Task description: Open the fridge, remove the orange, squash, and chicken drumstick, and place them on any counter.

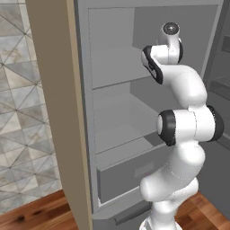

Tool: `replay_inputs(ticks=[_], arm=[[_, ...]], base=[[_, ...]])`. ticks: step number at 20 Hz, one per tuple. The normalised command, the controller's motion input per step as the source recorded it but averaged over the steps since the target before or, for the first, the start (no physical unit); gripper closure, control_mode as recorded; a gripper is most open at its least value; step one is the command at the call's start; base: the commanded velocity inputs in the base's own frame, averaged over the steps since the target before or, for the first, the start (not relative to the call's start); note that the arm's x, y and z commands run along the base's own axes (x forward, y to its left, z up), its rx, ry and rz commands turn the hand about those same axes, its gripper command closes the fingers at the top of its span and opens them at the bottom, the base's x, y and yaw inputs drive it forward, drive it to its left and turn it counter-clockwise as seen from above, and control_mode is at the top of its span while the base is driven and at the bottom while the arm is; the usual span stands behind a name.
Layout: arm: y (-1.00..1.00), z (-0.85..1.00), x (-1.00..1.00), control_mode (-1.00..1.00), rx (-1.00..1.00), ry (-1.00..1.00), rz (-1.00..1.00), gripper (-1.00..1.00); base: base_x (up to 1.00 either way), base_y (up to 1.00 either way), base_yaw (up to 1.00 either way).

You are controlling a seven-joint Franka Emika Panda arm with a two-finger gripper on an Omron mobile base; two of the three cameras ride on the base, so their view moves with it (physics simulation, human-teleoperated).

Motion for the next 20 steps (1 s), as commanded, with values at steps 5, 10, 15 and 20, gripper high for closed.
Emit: replay_inputs(ticks=[5, 10, 15, 20], arm=[[-0.10, -0.29, 0.37, -1.00, 0.00, 0.07, 0.00, -1.00], [-0.08, -0.27, 0.27, -1.00, 0.00, 0.05, 0.00, -1.00], [-0.02, -0.17, -0.01, -1.00, 0.00, 0.01, 0.00, 1.00], [0.13, 0.08, -0.60, -1.00, 0.00, -0.07, 0.00, 1.00]], base=[[0.00, 0.00, 0.00], [0.00, 0.00, 0.00], [0.00, 0.00, 0.00], [0.00, 0.00, 0.00]])
